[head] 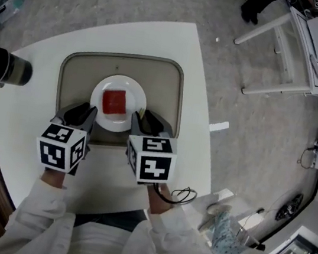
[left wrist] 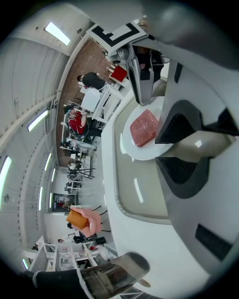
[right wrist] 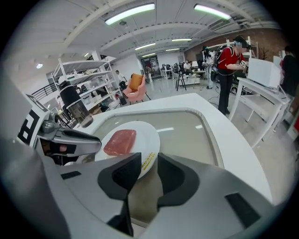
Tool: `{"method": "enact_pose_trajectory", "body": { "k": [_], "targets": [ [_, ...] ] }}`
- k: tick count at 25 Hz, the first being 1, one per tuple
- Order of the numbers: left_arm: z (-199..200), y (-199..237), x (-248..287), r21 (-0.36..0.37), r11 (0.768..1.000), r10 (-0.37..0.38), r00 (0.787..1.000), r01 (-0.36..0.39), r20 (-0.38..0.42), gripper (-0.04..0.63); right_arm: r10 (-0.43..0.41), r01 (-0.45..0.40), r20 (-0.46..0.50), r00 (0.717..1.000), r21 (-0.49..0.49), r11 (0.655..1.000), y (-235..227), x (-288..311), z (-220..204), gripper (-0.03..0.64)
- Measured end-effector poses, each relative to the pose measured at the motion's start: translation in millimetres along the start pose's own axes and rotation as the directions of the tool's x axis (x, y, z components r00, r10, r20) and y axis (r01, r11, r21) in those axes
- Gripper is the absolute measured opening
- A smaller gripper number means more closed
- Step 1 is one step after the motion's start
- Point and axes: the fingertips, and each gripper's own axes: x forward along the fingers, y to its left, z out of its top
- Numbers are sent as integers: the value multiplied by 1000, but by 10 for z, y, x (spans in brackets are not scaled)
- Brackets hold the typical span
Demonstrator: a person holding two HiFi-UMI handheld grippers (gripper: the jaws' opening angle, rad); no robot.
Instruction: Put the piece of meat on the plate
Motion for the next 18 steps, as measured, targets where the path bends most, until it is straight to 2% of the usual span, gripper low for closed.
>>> {"method": "enact_pose_trajectory", "body": {
  "k": [4,10,14,16,18],
  "targets": [
    [30,52,-167,12,1000,8,999,-8,36,86,-19,18,41,999,21,1000,-5,-135,-12,95],
    [89,-22,-575,-29,993,-106,983,112,149,83,-58,51,157,986,50,997,120,-465,12,94],
    [19,-48,-954,12,987,-157,968,158,197,58,-32,19,226,974,60,998,445,-757,-16,91],
    [-46,-32,-1144,37,983,-185,959,181,215,35,-14,-2,254,967,66,998,664,-872,-62,45],
    [-111,-37,-1354,56,976,-219,946,212,238,24,5,-21,280,960,54,998,893,-995,-129,34]
  ]
}}
